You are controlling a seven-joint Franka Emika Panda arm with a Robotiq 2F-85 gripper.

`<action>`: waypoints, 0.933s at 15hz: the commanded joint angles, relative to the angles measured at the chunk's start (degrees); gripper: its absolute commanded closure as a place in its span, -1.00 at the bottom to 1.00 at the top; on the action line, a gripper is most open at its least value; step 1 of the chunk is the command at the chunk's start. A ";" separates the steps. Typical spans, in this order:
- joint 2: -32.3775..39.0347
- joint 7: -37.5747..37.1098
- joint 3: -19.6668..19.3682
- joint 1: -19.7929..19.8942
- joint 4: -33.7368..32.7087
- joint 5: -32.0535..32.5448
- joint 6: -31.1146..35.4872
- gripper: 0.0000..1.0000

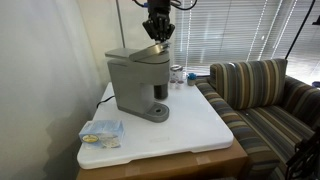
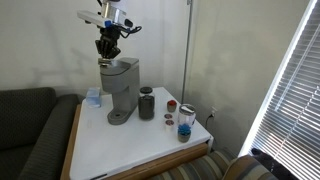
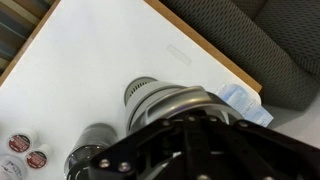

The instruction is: Close the coffee machine chamber

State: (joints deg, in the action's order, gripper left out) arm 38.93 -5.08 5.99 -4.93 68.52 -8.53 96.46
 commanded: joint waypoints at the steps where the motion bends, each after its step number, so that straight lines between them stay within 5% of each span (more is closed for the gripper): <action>1: -0.47 -1.13 -1.39 -0.80 -2.04 1.28 -0.60 1.00; 14: -5.15 -10.25 -2.01 -3.41 -1.91 7.35 -5.34 1.00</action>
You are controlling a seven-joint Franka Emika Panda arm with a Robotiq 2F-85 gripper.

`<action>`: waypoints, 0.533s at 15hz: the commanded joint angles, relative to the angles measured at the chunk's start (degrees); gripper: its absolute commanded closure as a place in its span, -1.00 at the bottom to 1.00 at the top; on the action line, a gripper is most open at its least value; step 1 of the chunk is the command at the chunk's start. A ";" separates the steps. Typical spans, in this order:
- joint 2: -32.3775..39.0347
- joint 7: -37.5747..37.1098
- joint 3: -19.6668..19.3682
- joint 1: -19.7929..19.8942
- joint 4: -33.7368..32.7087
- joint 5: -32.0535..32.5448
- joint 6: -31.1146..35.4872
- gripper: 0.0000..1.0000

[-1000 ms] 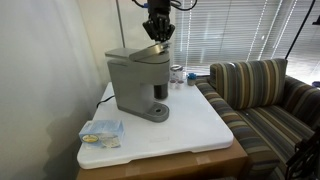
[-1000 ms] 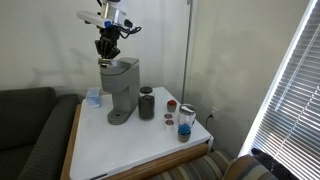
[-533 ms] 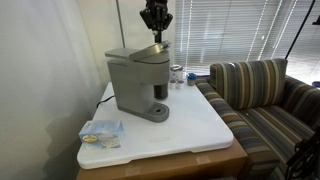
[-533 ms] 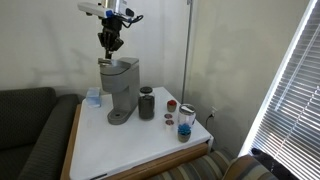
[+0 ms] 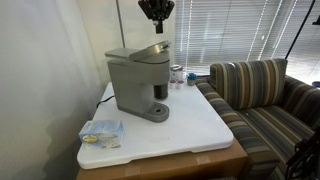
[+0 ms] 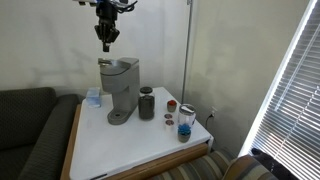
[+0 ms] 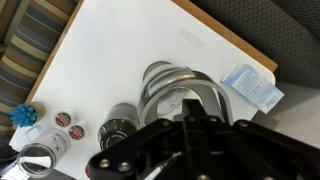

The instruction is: Close the coffee machine chamber

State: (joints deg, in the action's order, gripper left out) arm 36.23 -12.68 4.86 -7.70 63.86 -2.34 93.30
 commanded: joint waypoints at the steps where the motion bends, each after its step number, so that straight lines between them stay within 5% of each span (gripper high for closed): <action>1: -2.48 -3.38 -0.74 -0.59 2.89 1.22 -2.60 1.00; 8: -1.22 -3.78 -0.86 -0.34 5.11 -0.87 -1.53 1.00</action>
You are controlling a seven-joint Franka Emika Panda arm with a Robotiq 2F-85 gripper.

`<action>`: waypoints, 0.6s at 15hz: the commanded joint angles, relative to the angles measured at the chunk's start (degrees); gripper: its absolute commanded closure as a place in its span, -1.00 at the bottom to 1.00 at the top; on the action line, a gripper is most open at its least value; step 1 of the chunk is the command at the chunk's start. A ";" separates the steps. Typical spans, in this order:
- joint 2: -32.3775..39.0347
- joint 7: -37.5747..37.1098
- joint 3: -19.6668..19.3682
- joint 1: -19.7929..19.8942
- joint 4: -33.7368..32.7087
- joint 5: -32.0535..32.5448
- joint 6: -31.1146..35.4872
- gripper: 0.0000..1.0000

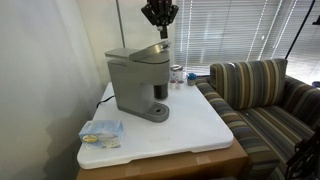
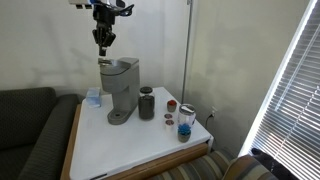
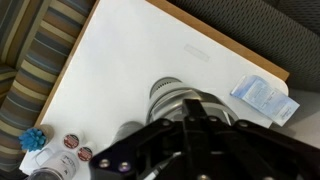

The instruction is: Close the coffee machine chamber

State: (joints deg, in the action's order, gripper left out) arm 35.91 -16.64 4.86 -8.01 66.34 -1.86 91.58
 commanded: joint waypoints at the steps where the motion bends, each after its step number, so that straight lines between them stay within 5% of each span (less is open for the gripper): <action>1: -0.70 0.32 -0.83 0.02 2.97 -1.57 0.28 1.00; 9: 1.60 1.00 -0.72 0.43 2.22 -3.07 0.12 1.00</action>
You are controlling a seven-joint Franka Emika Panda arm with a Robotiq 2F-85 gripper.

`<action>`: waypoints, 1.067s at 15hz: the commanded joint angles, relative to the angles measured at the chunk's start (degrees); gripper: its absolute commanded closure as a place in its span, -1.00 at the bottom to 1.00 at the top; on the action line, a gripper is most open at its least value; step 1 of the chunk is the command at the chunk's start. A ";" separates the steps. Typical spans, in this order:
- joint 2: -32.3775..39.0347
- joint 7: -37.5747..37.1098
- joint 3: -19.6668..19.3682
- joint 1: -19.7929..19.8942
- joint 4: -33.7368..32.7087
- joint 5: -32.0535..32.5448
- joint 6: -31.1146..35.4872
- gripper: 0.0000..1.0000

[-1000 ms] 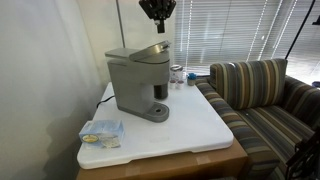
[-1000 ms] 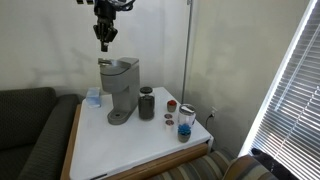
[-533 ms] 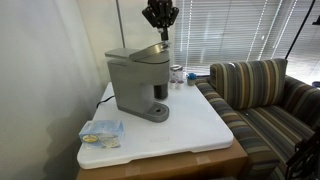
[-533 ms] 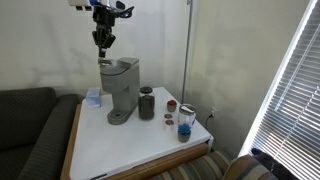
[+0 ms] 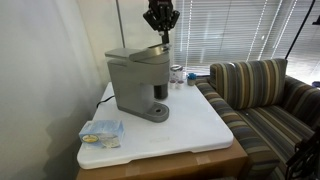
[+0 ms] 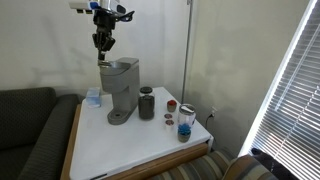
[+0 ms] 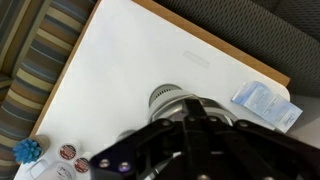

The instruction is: Close the coffee machine chamber

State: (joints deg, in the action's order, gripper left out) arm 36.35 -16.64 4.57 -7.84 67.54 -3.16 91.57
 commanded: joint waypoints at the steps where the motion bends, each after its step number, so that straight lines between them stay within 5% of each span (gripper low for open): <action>1: 2.02 1.22 -0.36 0.37 0.31 -2.05 -0.51 1.00; 16: 10.78 2.13 -0.49 1.95 -9.61 -5.99 -9.25 1.00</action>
State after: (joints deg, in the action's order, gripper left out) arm 44.12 -15.74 4.53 -6.07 60.34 -8.26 83.84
